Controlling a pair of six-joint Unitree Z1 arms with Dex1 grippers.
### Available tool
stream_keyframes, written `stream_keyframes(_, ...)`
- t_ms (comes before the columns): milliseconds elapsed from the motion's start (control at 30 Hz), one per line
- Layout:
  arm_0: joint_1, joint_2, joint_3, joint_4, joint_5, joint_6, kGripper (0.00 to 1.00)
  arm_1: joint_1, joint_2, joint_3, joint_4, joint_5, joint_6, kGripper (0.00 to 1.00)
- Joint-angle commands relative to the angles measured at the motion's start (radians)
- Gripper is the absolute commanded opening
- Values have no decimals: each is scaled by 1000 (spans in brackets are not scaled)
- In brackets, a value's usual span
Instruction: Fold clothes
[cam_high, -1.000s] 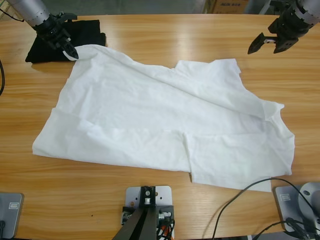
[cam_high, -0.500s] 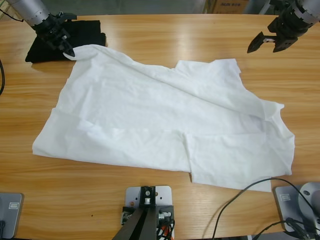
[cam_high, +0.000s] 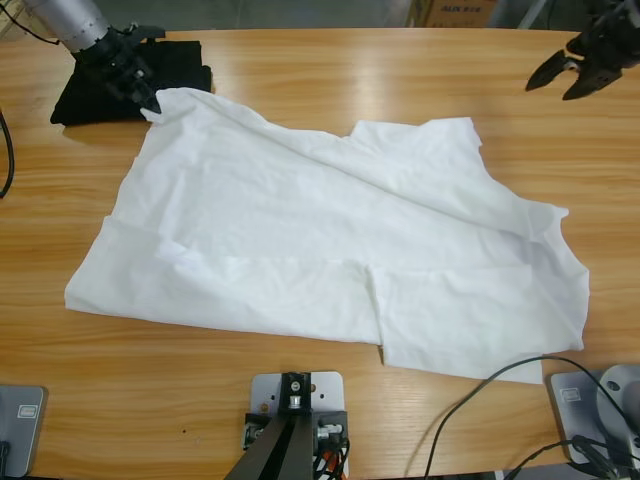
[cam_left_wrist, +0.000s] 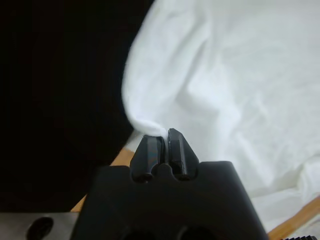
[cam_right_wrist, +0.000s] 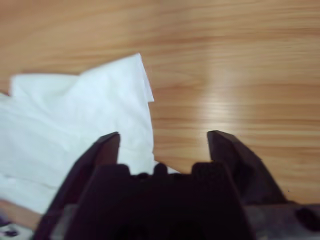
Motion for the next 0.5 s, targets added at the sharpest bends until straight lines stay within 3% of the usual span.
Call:
stream_keyframes(33,-37,42,10,17,-26,-25,0,-36,165,26,-100,266,-21,655)
stream_keyframes(500,-26,24,34,18,-25,-34,0,-25,323,23,-192,361,46,642)
